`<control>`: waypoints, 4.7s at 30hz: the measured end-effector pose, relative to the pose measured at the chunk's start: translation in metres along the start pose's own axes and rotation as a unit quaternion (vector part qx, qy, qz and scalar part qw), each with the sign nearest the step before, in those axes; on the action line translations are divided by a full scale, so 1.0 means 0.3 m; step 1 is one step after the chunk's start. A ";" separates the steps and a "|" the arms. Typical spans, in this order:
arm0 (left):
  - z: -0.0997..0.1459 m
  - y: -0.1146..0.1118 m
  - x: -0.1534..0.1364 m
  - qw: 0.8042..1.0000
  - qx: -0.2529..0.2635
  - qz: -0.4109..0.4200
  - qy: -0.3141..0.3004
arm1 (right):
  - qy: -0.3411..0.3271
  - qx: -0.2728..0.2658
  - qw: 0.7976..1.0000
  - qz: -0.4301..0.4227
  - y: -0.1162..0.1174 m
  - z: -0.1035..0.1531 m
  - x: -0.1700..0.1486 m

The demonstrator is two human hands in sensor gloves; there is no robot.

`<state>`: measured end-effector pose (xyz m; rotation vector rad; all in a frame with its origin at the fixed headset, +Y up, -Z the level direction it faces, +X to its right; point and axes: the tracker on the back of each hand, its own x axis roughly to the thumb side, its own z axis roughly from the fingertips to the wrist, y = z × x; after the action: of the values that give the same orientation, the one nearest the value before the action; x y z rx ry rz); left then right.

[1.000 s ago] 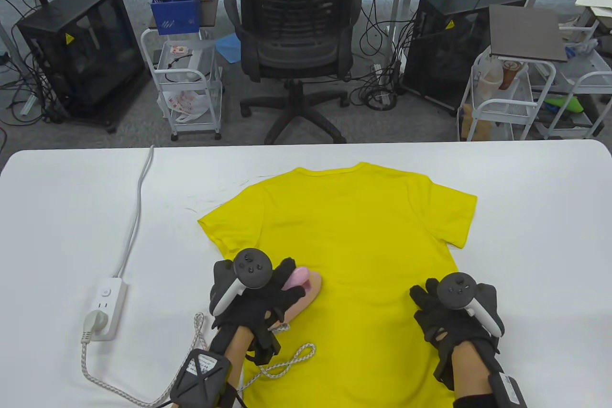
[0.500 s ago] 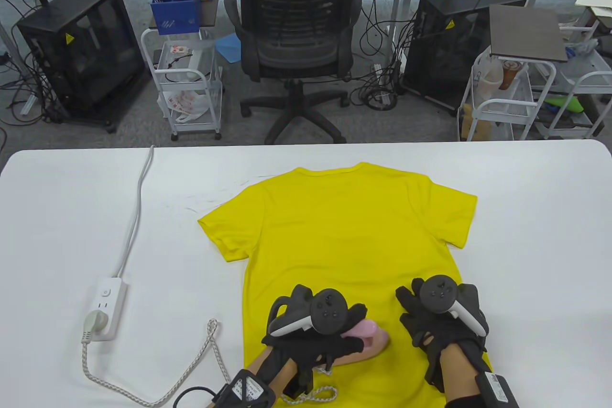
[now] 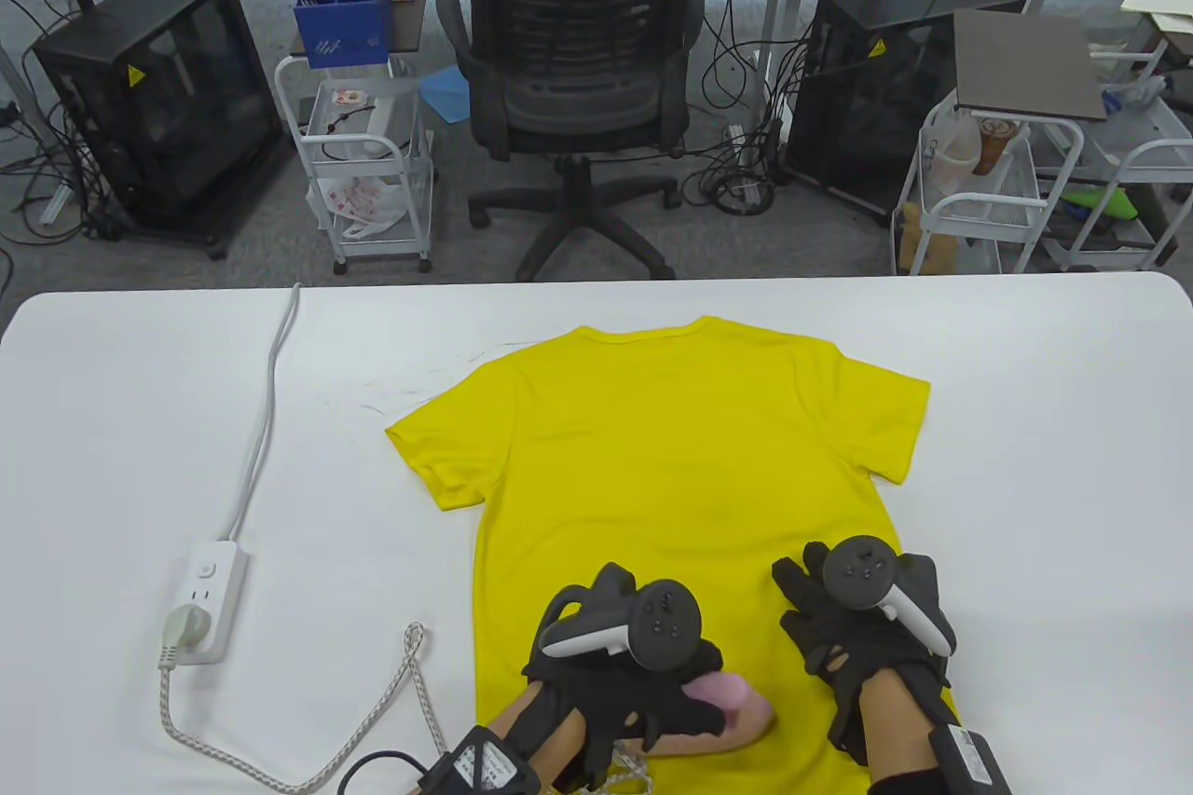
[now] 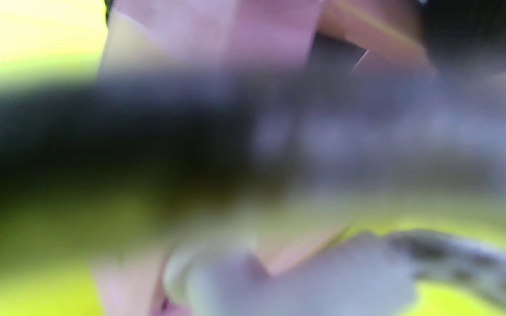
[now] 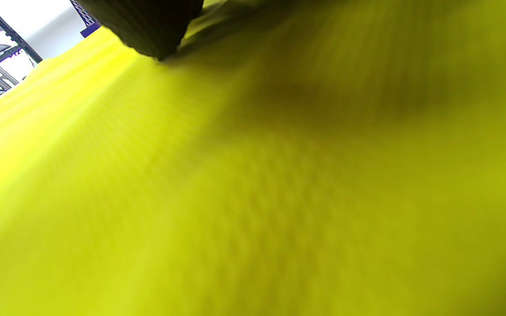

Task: Iron t-shirt with electric iron on table

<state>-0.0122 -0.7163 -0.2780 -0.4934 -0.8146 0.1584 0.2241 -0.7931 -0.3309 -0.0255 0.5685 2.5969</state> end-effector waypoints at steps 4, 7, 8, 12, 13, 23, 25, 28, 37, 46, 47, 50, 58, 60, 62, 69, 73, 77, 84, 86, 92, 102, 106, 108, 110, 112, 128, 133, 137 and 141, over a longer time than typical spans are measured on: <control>0.010 0.012 0.003 0.999 0.005 -0.030 0.021 | 0.001 0.000 1.000 0.002 0.000 0.000 0.001; 0.029 0.046 -0.080 0.992 0.046 -0.021 0.115 | -0.001 -0.001 1.000 -0.002 -0.002 0.000 -0.003; 0.033 0.055 -0.104 0.988 0.056 -0.017 0.143 | -0.002 -0.004 1.000 -0.002 -0.001 0.000 -0.004; 0.064 0.083 -0.251 0.965 0.113 0.021 0.235 | -0.002 -0.005 1.000 -0.003 0.000 0.000 -0.005; 0.070 0.081 -0.277 0.962 0.113 0.035 0.246 | -0.002 -0.005 1.000 -0.003 0.000 0.000 -0.005; 0.010 0.032 -0.120 0.994 0.051 0.047 0.080 | -0.002 -0.003 1.000 -0.005 0.000 -0.001 -0.006; -0.002 0.013 -0.049 0.998 0.043 0.011 0.051 | -0.002 -0.004 1.000 -0.005 0.002 -0.001 -0.007; -0.004 -0.008 0.016 0.999 0.024 -0.011 0.018 | -0.001 -0.004 1.000 -0.004 0.003 -0.001 -0.006; 0.049 0.066 -0.200 0.974 0.093 0.009 0.206 | -0.002 0.000 1.000 -0.006 0.004 0.000 -0.006; 0.160 0.096 -0.454 0.924 0.157 0.112 0.331 | -0.003 0.002 1.000 -0.009 0.004 0.000 -0.008; 0.157 0.094 -0.451 0.928 0.158 0.111 0.320 | -0.003 0.002 1.000 -0.009 0.004 0.000 -0.008; 0.129 0.087 -0.410 0.951 0.133 0.123 0.252 | -0.002 0.003 1.000 -0.009 0.005 -0.001 -0.007; 0.025 0.042 -0.159 0.993 0.081 0.026 0.077 | -0.002 0.003 1.000 -0.009 0.005 -0.001 -0.008; 0.028 0.043 -0.139 0.990 0.100 -0.011 0.096 | -0.002 0.002 1.000 -0.009 0.006 -0.001 -0.008; 0.035 0.047 -0.149 0.982 0.130 -0.031 0.132 | -0.002 0.003 1.000 -0.009 0.006 -0.001 -0.008; 0.084 0.091 -0.354 0.925 0.185 -0.017 0.332 | -0.004 0.005 1.000 -0.011 0.004 0.002 -0.013; 0.135 0.097 -0.443 0.901 0.214 0.036 0.376 | -0.004 0.006 1.000 -0.015 0.002 0.003 -0.015; 0.138 0.095 -0.432 0.920 0.200 0.062 0.331 | -0.002 0.007 1.000 -0.014 0.003 0.002 -0.013; 0.043 0.060 -0.233 0.985 0.102 0.063 0.120 | 0.001 0.006 1.000 -0.012 0.005 0.001 -0.011; 0.025 0.045 -0.165 0.993 0.082 0.044 0.077 | 0.001 0.005 1.000 -0.013 0.005 0.001 -0.012; 0.022 0.034 -0.119 0.993 0.091 0.017 0.067 | 0.001 0.004 1.000 -0.010 0.006 0.001 -0.011; 0.120 0.091 -0.403 0.923 0.193 0.059 0.327 | -0.001 0.006 1.000 -0.014 0.004 0.002 -0.015; 0.150 0.092 -0.460 0.920 0.195 0.111 0.320 | -0.002 0.006 1.000 -0.016 0.004 0.002 -0.017; 0.146 0.092 -0.449 0.929 0.181 0.112 0.302 | -0.001 0.006 1.000 -0.015 0.005 0.002 -0.015; 0.125 0.090 -0.405 0.950 0.154 0.110 0.249 | 0.002 0.005 1.000 -0.014 0.007 0.001 -0.012; 0.096 0.082 -0.354 0.967 0.120 0.109 0.195 | 0.003 0.005 1.000 -0.011 0.008 0.001 -0.010; 0.054 0.063 -0.233 0.970 0.133 0.047 0.196 | 0.001 0.003 1.000 -0.010 0.011 0.003 -0.013; 0.112 0.085 -0.380 0.932 0.168 0.097 0.306 | -0.001 0.005 1.000 -0.012 0.009 0.004 -0.015; 0.130 0.085 -0.415 0.929 0.172 0.128 0.301 | -0.001 0.007 1.000 -0.014 0.009 0.004 -0.016; 0.088 0.069 -0.335 0.961 0.132 0.122 0.209 | 0.002 0.006 1.000 -0.014 0.011 0.003 -0.014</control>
<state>-0.0990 -0.7209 -0.3389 -0.3552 -0.3085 0.3723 0.2263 -0.7973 -0.3284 -0.0342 0.5812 2.5660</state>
